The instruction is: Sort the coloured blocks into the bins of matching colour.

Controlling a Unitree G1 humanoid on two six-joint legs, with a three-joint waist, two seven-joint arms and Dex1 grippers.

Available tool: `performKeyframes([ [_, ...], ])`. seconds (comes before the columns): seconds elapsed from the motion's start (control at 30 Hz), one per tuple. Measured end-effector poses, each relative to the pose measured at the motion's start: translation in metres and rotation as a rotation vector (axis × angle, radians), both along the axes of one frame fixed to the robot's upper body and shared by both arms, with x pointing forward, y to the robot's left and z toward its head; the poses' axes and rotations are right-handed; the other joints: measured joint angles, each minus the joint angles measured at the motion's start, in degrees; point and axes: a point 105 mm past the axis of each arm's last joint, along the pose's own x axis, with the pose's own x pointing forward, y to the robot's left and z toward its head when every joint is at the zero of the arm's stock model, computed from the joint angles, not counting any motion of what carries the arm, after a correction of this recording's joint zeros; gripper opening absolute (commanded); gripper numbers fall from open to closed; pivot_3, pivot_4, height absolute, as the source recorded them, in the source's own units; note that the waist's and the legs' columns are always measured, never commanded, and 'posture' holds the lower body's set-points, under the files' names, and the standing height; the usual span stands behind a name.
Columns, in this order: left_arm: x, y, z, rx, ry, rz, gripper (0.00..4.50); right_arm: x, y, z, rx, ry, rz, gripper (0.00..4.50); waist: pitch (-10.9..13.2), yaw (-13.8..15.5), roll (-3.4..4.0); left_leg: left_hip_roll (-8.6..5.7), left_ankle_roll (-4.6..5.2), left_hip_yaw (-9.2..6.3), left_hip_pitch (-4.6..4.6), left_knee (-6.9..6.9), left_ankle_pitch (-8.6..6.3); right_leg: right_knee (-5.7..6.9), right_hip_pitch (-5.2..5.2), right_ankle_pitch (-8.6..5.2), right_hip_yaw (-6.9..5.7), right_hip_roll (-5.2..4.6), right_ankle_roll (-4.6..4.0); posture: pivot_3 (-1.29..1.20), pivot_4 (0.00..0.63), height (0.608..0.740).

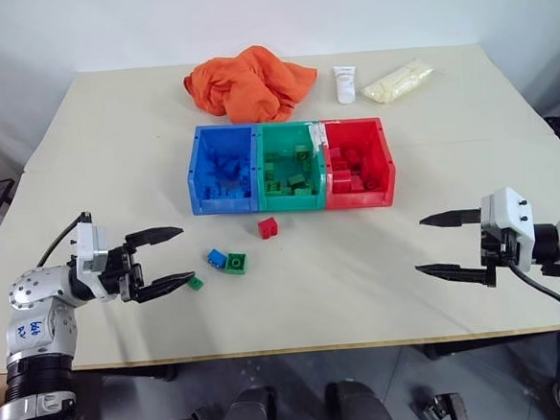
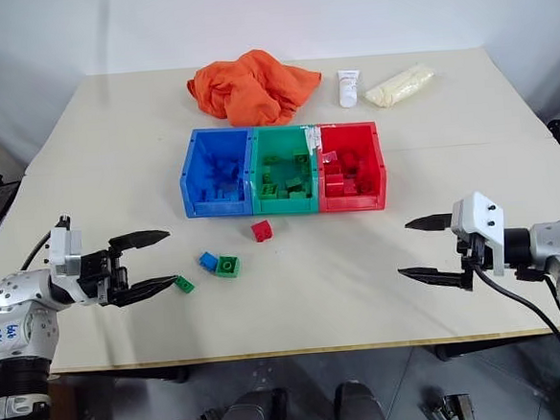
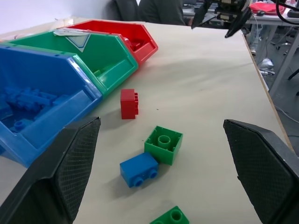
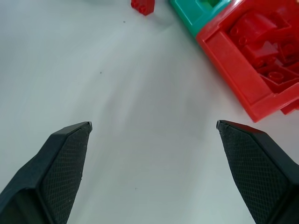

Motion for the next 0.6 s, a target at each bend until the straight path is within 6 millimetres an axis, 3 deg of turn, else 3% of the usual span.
performKeyframes([
  [0.4, -0.017, -0.003, -0.005, 0.051, 0.011, -0.019, 4.50, 0.011, 0.029, 0.000, 0.037, -0.011, 0.075, 4.48, 0.0, 0.4, 0.00, -0.01, 0.02, -0.02, -0.02, -0.03, -0.02, -0.06, 0.00, 0.00, 0.00, -0.02, 0.00, 0.00, 0.150, 0.740],
  [0.6, -0.025, -0.021, 0.001, 0.118, -0.004, 0.011, 4.50, 0.010, 0.034, -0.001, 0.044, -0.002, 0.103, 4.48, 0.0, 0.4, 0.00, -0.01, 0.03, -0.02, -0.02, -0.05, -0.02, -0.09, 0.00, 0.00, 0.08, -0.02, 0.00, 0.00, 0.150, 0.740],
])
